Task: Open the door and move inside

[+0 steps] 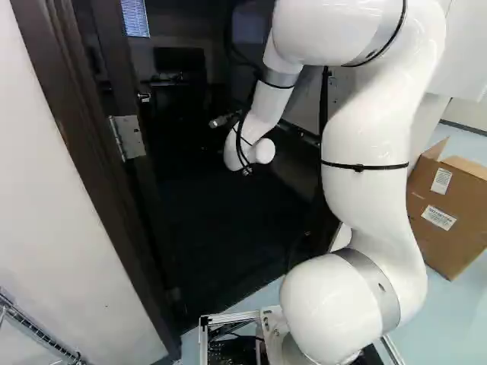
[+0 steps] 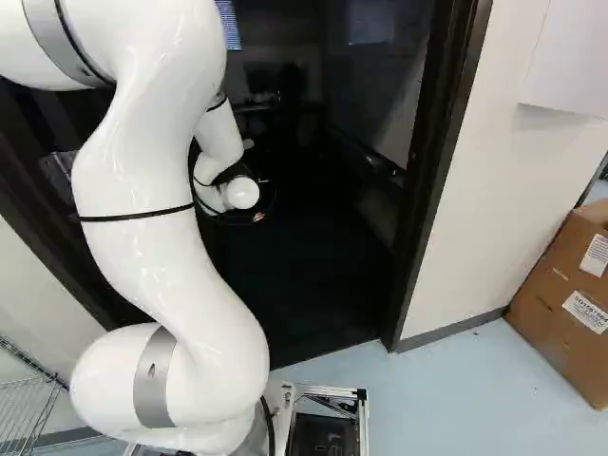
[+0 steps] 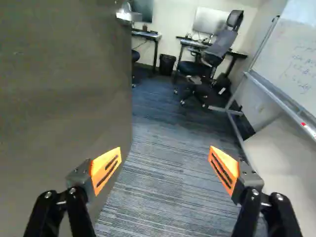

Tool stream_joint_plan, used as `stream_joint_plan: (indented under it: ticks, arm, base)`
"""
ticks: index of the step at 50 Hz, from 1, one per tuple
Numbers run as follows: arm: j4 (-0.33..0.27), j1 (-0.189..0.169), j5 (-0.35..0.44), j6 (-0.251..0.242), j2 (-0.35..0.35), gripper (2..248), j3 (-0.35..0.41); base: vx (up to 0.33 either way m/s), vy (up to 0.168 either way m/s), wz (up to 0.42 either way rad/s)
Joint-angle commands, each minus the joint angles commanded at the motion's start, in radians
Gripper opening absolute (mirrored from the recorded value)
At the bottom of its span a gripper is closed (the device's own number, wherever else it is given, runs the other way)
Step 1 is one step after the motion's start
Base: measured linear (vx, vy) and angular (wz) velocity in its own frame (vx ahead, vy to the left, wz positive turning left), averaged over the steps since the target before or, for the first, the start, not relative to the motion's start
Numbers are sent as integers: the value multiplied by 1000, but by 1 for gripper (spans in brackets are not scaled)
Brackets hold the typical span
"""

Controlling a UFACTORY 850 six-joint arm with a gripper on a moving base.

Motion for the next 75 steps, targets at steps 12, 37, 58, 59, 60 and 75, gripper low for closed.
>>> stream_joint_plan:
  ticks: [12, 37, 58, 59, 60, 75]
  arm:
    - [17, -29, 0, 0, 48, 247, 58]
    - [62, -88, 0, 0, 152, 247, 180]
    - [108, -131, 0, 0, 250, 247, 289]
    - [110, -133, 0, 0, 255, 247, 294]
    - [112, -135, 0, 0, 259, 247, 300]
    - [145, -165, 0, 0, 334, 247, 378]
  base:
    - [0, 0, 0]
    - [0, 0, 0]
    - [0, 0, 0]
    - [0, 0, 0]
    - [0, 0, 0]
    - [0, 0, 0]
